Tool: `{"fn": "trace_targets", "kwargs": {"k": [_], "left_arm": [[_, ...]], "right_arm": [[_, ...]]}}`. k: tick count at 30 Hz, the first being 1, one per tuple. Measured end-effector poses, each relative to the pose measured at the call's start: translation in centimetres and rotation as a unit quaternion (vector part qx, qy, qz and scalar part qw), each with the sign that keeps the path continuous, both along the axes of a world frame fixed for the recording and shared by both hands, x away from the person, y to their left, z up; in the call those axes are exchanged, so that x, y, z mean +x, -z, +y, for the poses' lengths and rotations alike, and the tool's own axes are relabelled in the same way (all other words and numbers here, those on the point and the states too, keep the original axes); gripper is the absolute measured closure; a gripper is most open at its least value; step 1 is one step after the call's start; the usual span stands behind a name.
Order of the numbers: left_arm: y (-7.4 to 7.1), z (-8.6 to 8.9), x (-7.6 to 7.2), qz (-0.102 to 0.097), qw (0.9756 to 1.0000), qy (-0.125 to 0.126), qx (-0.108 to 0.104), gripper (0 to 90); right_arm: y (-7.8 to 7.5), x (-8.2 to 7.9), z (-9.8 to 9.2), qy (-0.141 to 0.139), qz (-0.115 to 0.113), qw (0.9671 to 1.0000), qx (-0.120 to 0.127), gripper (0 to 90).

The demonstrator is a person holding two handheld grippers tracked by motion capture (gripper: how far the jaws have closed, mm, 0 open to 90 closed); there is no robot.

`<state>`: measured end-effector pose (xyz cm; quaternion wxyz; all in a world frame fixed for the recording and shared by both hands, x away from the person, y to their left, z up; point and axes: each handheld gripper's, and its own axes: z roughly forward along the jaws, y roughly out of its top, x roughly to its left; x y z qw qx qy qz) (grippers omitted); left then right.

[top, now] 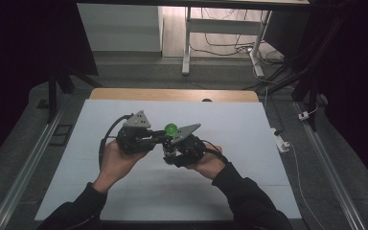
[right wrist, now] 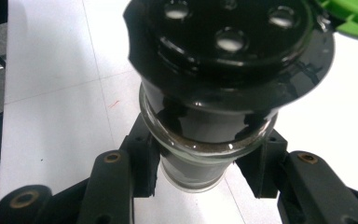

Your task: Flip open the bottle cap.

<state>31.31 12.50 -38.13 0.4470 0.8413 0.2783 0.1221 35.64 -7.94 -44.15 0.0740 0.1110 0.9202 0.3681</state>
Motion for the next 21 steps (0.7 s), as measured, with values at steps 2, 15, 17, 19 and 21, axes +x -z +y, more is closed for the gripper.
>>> {"fn": "trace_targets", "kwargs": {"k": [2,15,17,19,21], "left_arm": [[0.2,0.1,-0.2,0.002,1.0,-0.002,0.001,73.3],[1.1,2.2,-1.4,0.018,0.9996,-0.017,-0.011,53.2],[1.2,2.4,-1.6,0.021,0.9995,-0.019,-0.011,49.1],[1.4,2.6,-1.9,0.023,0.9995,-0.02,-0.01,46.3],[1.5,2.8,-2.2,0.025,0.9995,-0.02,-0.009,44.4]], "right_arm": [[0.0,0.0,-0.1,0.004,0.002,1.0,0.001,53.1],[-0.2,0.3,-0.3,0.011,0.004,0.9999,0.006,53.1],[-0.3,0.3,-0.3,0.011,0.004,0.9999,0.006,53.1],[-0.3,0.3,-0.4,0.01,0.004,0.9999,0.007,53.1],[-0.3,0.3,-0.4,0.011,0.004,0.9999,0.008,53.1]]}}
